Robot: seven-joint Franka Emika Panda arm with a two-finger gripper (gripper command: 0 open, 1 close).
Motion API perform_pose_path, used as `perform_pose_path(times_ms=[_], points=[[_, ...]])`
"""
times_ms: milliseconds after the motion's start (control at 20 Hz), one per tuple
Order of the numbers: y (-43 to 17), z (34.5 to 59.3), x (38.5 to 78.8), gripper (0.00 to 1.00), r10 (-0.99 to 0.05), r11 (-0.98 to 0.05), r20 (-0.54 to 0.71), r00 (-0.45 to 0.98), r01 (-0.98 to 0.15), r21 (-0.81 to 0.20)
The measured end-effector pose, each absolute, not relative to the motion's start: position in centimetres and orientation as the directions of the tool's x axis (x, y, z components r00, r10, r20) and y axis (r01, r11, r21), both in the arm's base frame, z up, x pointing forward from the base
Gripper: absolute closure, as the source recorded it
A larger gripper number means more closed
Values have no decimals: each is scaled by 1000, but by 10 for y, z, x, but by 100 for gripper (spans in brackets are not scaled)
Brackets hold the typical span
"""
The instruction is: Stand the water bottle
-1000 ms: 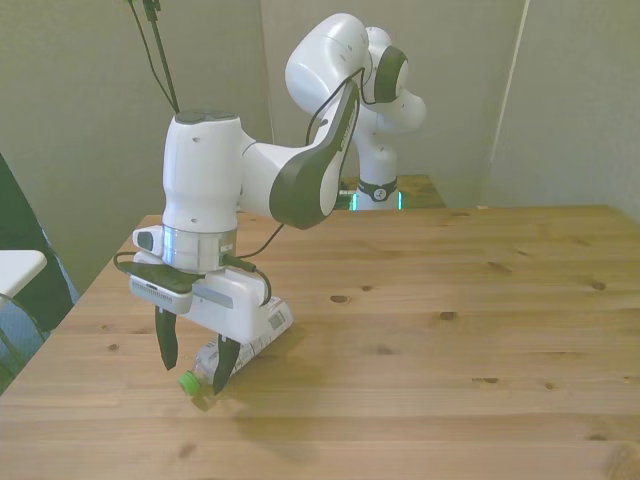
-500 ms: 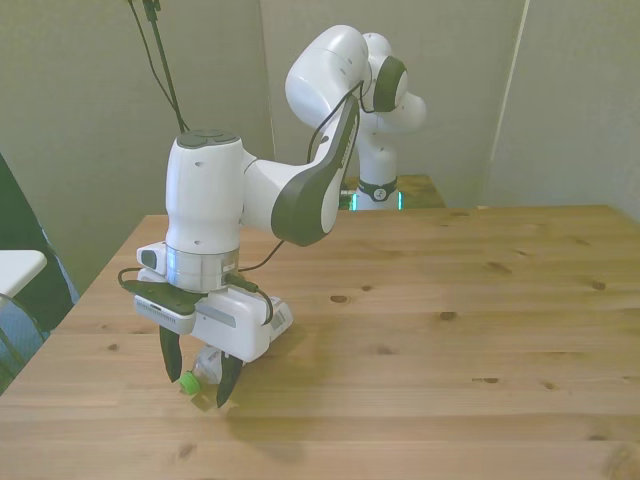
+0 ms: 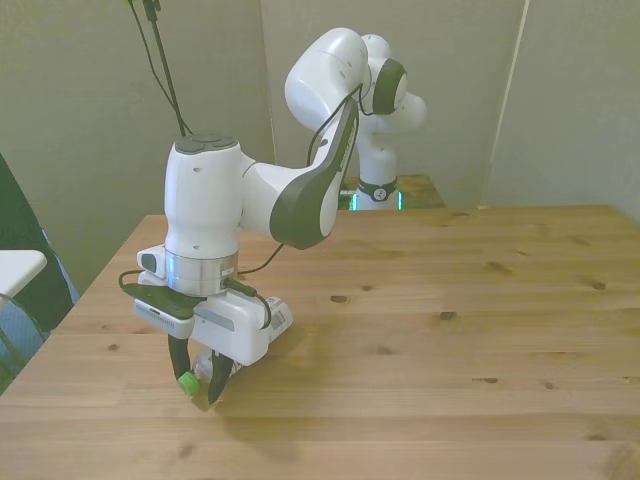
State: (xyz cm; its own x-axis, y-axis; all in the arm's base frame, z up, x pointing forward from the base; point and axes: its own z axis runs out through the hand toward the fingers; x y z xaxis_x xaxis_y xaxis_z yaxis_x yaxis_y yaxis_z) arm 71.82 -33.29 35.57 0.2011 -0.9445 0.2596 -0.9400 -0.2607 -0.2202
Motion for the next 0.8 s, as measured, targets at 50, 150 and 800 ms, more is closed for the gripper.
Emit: perform_pose_path(times_ms=[50,150,800], points=[[-333,355,718,100,-945,-260,257,202,-941,-217],[-332,355,717,100,-947,-258,248,204,-944,-208],[-294,418,737,100,-960,-177,260,101,-941,-288]])
